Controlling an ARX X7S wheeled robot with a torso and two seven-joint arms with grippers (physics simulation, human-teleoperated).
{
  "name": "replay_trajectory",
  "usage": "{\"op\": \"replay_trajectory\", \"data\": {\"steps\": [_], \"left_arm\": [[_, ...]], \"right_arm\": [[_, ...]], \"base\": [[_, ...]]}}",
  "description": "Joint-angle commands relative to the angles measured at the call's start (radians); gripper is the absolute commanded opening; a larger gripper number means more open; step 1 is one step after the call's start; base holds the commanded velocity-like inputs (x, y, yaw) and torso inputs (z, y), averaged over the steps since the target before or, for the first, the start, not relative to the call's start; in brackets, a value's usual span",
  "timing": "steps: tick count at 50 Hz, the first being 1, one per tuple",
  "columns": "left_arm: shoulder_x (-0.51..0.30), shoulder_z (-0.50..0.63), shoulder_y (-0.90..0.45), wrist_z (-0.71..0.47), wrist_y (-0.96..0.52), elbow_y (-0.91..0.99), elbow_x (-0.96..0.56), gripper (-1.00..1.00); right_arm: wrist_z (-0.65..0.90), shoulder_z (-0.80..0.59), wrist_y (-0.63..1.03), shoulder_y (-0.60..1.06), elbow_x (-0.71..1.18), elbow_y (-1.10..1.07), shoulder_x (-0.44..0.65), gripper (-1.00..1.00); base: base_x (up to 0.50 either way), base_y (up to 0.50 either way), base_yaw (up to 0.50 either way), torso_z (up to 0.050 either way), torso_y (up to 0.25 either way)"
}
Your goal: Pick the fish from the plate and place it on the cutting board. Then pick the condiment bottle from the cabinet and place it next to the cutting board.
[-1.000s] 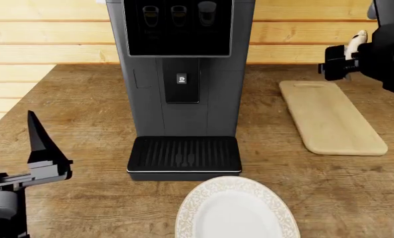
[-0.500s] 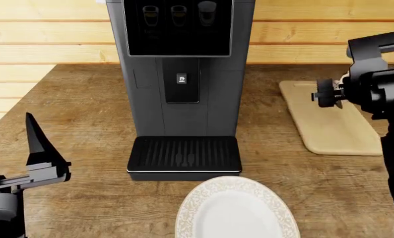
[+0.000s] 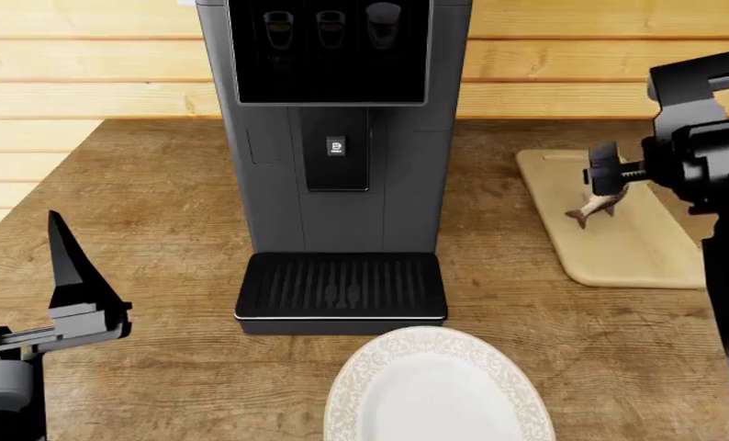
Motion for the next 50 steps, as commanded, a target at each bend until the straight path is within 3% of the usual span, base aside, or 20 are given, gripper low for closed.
{"op": "replay_trajectory", "data": {"steps": [1, 13, 21, 27, 33, 38, 41, 44, 50], "left_arm": [[-0.002, 0.0, 0.003, 0.0, 0.007, -0.002, -0.005, 1.0], [-0.005, -0.003, 0.007, -0.004, 0.007, 0.014, -0.01, 1.0], [-0.007, 0.006, 0.001, -0.007, -0.002, 0.032, -0.011, 1.0], [-0.011, 0.006, -0.005, -0.012, -0.013, 0.047, -0.01, 1.0], [-0.014, 0.003, -0.01, -0.019, -0.026, 0.061, -0.01, 1.0], [-0.018, 0.001, -0.015, -0.025, -0.039, 0.074, -0.014, 1.0], [-0.018, -0.003, -0.012, -0.031, -0.045, 0.09, -0.019, 1.0], [-0.019, -0.012, -0.012, -0.039, -0.05, 0.099, -0.024, 1.0], [-0.018, -0.015, -0.019, -0.048, -0.057, 0.107, -0.026, 1.0]], "right_arm": [[0.046, 0.062, 0.022, 0.021, -0.022, -0.113, 0.038, 1.0], [0.228, 0.344, 0.535, -0.273, 0.22, -1.122, 0.298, 1.0], [0.332, 0.696, 0.801, -0.5, 0.406, -1.625, 0.324, 1.0], [0.657, 0.963, 0.813, -0.693, 0.871, -1.89, 0.365, 1.0], [0.735, 1.155, 0.769, -0.915, 1.014, -2.161, 0.363, 1.0], [0.693, 1.289, 0.678, -1.062, 1.042, -2.337, 0.333, 1.0], [0.731, 1.198, 0.311, -1.304, 0.974, -2.346, 0.484, 1.0], [0.727, 1.186, 0.085, -1.504, 0.906, -2.346, 0.529, 1.0], [0.719, 1.135, -0.111, -1.65, 0.809, -2.339, 0.556, 1.0]], "base": [[0.0, 0.0, 0.0, 0.0, 0.0], [0.0, 0.0, 0.0, 0.0, 0.0], [0.0, 0.0, 0.0, 0.0, 0.0], [0.0, 0.0, 0.0, 0.0, 0.0], [0.0, 0.0, 0.0, 0.0, 0.0], [0.0, 0.0, 0.0, 0.0, 0.0], [0.0, 0.0, 0.0, 0.0, 0.0], [0.0, 0.0, 0.0, 0.0, 0.0], [0.0, 0.0, 0.0, 0.0, 0.0]]}}
